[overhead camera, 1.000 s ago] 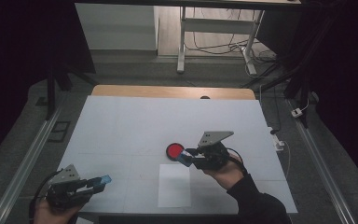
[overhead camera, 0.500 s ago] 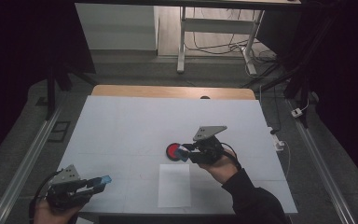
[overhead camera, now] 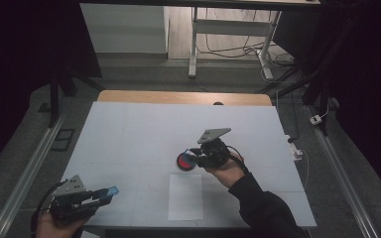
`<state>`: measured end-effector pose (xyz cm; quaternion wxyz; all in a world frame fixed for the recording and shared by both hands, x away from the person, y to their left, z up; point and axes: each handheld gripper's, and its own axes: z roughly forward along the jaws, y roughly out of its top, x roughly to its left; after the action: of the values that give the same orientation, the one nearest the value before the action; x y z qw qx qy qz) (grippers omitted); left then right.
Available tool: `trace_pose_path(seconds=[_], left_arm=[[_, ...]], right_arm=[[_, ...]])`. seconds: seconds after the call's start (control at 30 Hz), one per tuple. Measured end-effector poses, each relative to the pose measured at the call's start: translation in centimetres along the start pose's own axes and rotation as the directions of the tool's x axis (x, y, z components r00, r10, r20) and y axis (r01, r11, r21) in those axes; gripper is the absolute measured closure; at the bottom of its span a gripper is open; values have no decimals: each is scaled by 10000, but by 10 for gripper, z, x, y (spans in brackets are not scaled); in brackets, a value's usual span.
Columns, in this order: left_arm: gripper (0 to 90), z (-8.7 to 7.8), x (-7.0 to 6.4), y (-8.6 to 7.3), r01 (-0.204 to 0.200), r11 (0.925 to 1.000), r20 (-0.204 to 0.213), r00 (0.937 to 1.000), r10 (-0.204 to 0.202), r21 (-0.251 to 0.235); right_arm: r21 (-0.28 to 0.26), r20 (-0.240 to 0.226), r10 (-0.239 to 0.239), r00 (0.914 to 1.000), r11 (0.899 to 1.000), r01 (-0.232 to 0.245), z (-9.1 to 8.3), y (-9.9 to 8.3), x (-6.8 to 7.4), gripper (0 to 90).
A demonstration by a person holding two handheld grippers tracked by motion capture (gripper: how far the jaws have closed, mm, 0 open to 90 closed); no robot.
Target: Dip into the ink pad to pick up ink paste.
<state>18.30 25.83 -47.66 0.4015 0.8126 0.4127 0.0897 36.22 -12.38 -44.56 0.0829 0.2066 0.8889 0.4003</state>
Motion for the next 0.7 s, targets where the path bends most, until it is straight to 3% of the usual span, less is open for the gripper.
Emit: trace_pose_path(seconds=[0.7], left_arm=[[688,0,1,0,56,10000,59,10000,-56,8]], right_arm=[[945,468,250,9986,9951,-294,41,-1,-24,706]])
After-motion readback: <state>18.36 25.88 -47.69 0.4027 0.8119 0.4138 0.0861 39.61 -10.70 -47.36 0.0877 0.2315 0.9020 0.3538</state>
